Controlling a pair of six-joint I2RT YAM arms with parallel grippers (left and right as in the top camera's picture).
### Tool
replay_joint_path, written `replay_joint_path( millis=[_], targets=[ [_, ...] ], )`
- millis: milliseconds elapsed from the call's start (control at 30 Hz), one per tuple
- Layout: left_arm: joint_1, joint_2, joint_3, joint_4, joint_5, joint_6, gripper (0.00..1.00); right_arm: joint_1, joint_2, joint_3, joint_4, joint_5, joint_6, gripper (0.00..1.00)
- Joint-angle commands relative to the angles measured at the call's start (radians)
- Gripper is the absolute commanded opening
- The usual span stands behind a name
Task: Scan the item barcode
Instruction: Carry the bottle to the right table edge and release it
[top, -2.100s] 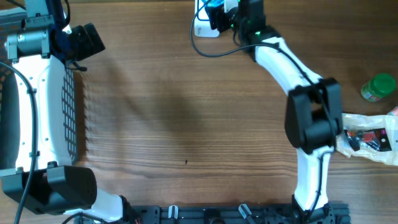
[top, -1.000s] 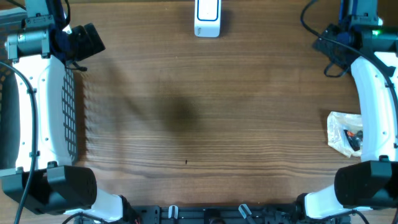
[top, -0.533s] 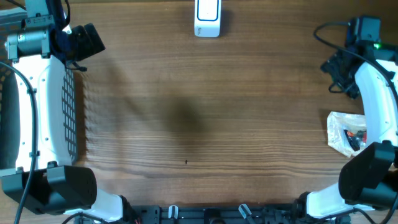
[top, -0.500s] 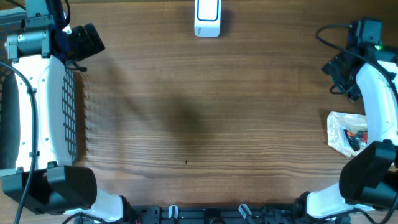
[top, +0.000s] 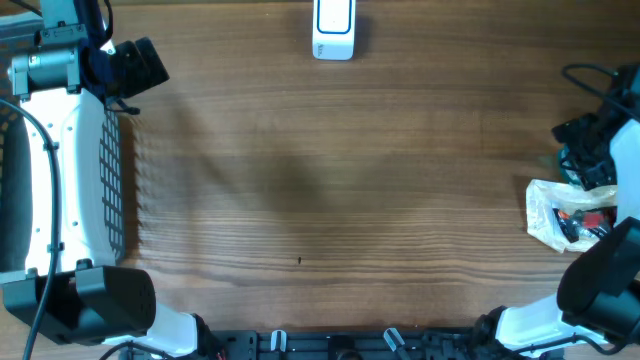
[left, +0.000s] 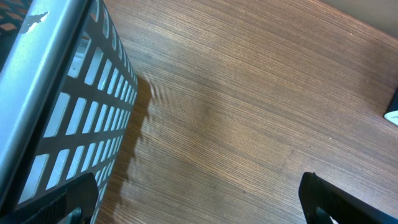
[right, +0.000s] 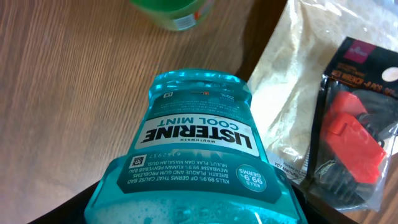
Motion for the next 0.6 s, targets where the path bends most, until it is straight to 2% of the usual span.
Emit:
replay_joint_path(
  millis=[0, 100, 567],
  targets=[
    [0.005, 0.006, -0.006, 0.0, -0.003, -0.002, 1.0, -0.032, -0.002, 0.007, 0.019, -0.052, 0.065, 0.79],
    [0.005, 0.006, -0.006, 0.0, -0.003, -0.002, 1.0, -0.035, -0.002, 0.007, 0.029, -0.051, 0.068, 0.91],
    [0.005, 0.006, -0.006, 0.0, -0.003, -0.002, 1.0, -0.035, -0.002, 0.007, 0.058, -0.056, 0.078, 0.93]
  ],
)
